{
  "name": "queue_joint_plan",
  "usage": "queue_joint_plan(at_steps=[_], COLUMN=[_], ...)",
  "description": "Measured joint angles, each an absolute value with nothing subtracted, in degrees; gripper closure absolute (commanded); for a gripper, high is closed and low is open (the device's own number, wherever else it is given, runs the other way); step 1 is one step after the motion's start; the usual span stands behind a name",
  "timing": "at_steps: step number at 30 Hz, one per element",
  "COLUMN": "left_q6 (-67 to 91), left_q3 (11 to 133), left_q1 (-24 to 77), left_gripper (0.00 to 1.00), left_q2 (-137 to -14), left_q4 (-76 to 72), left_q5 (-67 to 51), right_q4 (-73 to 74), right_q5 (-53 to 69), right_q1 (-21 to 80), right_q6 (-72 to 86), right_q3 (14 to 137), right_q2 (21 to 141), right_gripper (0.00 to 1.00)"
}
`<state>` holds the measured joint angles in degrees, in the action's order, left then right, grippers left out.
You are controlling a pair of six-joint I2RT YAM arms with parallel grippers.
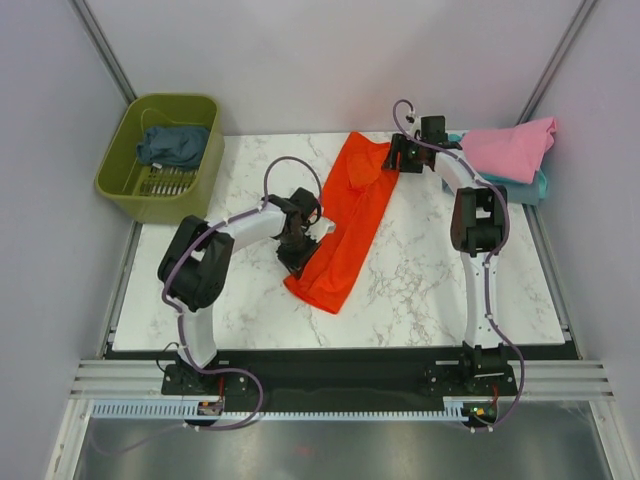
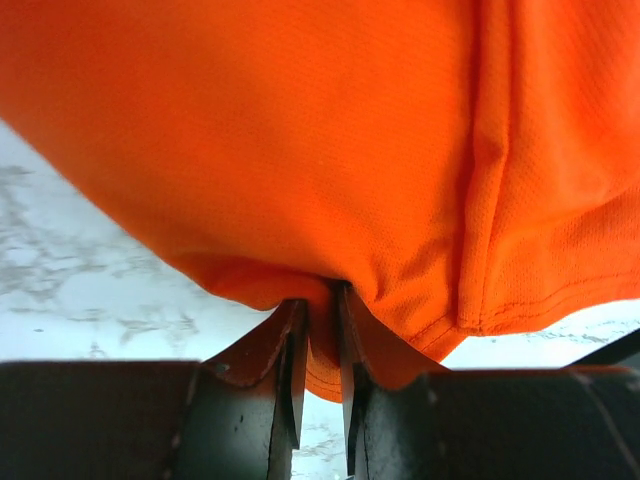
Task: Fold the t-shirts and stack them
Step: Fold the tshirt
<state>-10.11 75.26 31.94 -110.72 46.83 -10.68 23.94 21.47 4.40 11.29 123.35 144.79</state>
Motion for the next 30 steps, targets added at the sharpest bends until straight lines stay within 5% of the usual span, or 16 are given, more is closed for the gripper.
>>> queue_joint_plan(at_steps=[22, 30], left_q6=[-10.1, -10.1], left_q3=[77.0, 77.2], left_q1=[48.6, 46.7], left_gripper=[0.75, 0.75], left_q2=[-110.4, -101.9], left_q4=[47.6, 47.8], left_q5=[-10.9, -11.2], right_q4=[16.9, 17.0], right_q5=[23.6, 22.4], right_q1=[11.3, 6.8], right_q6=[16.4, 14.9], right_q3=[133.9, 110.4], right_q2=[152.9, 134.9], right_gripper=[0.26, 0.25])
